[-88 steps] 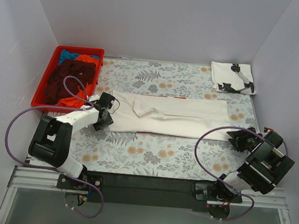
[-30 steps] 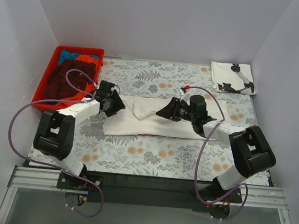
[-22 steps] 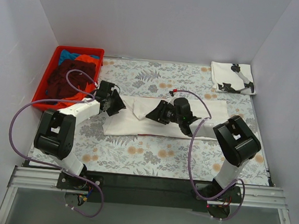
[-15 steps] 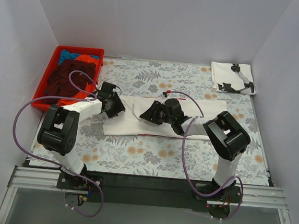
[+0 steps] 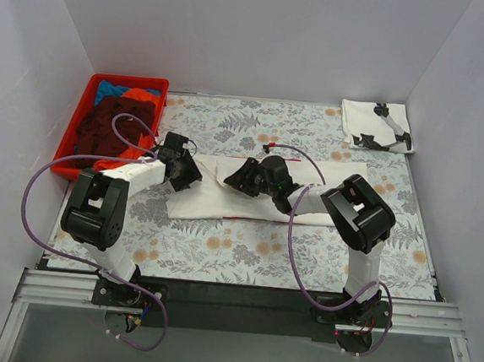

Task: Fold and stack the t-shirts
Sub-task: Fold the tshirt

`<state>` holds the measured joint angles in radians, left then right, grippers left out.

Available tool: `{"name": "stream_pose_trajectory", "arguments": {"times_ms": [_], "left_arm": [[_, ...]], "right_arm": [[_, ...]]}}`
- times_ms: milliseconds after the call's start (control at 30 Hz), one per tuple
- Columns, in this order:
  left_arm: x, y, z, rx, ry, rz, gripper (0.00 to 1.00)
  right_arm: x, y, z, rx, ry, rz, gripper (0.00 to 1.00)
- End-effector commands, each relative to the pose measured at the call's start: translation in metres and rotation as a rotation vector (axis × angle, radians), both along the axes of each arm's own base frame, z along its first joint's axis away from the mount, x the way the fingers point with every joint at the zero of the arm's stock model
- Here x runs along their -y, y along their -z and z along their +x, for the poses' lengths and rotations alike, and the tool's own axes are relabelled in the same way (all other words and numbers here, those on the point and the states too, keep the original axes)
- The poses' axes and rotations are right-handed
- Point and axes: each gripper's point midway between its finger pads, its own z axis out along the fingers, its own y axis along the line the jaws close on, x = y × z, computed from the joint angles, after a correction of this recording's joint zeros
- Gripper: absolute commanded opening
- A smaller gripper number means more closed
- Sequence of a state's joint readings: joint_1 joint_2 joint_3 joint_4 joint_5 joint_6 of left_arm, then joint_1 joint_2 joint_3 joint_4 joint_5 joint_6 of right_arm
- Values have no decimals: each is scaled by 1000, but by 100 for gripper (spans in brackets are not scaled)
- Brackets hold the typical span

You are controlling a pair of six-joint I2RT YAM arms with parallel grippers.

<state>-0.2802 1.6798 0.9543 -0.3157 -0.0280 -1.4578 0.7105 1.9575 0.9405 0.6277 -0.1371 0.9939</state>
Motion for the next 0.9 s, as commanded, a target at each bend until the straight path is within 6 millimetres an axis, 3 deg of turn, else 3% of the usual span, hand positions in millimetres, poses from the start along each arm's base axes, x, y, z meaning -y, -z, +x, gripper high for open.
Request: {"name": "stream_pose_trajectory", "arguments": {"times_ms": [0, 167, 300, 600, 867], "left_arm": [[-5, -10, 8, 26, -9, 27, 45], [-6, -6, 7, 11, -11, 38, 45], [-8, -1, 6, -4, -13, 46, 45], [-8, 3, 6, -14, -9, 52, 45], [6, -30, 11, 35, -18, -45, 46]], "right_arm": [[4, -40, 32, 84, 66, 74, 51], [39, -46, 59, 66, 154, 100, 52], [53, -51, 71, 54, 171, 141, 53], [47, -54, 83, 28, 87, 197, 54], [44, -52, 78, 33, 26, 195, 51]]}}
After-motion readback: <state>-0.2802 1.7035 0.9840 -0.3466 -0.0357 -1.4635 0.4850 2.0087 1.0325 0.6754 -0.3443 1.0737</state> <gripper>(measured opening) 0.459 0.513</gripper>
